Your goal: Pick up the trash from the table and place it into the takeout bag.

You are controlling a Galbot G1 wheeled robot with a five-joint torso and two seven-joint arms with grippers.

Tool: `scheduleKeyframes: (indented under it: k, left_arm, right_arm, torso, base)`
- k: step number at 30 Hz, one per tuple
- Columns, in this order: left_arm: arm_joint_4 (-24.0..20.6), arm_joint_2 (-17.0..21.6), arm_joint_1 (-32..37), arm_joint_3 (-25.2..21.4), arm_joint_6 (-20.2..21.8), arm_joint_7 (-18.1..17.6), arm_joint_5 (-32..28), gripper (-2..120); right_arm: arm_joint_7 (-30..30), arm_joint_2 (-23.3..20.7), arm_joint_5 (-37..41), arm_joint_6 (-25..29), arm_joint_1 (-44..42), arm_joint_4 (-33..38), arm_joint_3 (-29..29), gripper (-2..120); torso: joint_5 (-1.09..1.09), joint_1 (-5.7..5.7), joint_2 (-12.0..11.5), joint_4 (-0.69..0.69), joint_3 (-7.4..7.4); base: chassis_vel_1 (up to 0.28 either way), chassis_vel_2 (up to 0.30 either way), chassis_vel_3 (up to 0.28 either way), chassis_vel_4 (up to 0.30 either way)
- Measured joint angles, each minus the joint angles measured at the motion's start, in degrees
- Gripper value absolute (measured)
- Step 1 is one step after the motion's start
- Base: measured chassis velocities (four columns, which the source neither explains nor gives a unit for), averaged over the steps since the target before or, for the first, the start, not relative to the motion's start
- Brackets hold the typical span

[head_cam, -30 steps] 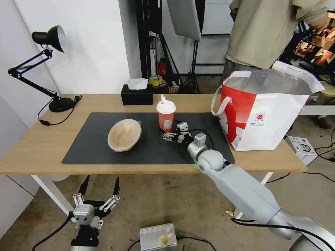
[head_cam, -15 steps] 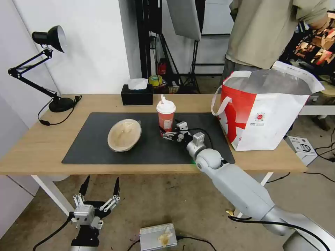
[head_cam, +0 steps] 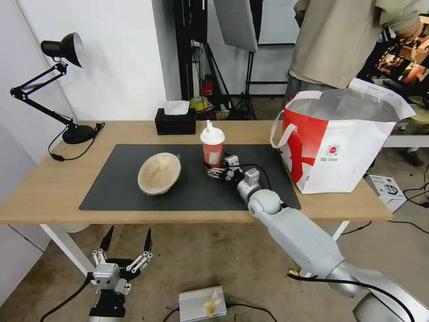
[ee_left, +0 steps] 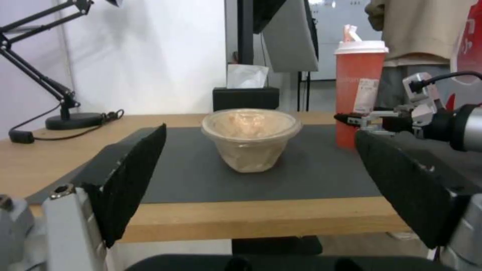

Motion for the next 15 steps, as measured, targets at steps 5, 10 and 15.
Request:
scheduleKeyframes:
  k: [5,10,15]
  left_arm:
    - [0.58,-0.2,-0.18,0.16,-0.12,0.43,0.09,100]
    - [0.75,-0.35,-0.3,0.26,-0.14,0.69,0.09,100]
    - [0.82,-0.32,-0.33,0.18,-0.17,0.73,0.08,100]
  right_arm:
    - [-0.34,0.21,-0.08,0.25,0.17,-0.83,0.06,100]
    - [-0.57,0.34,-0.16,0.35,0.24,-1.17,0.09,100]
    - [-0.8,0.71,-0.44,0.41,0.39,-1.71,0.17,100]
  torso:
    - [-0.01,-0.01,0.02,0.0,-0.01]
    - [-0.01,-0.01,0.03,0.0,-0.01]
    - [-0.02,-0.01,0.03,-0.02,-0.02]
  base:
    - [0.0,0.0,0.0,0.0]
    - [0.0,0.0,0.0,0.0]
    - [0.0,0.0,0.0,0.0]
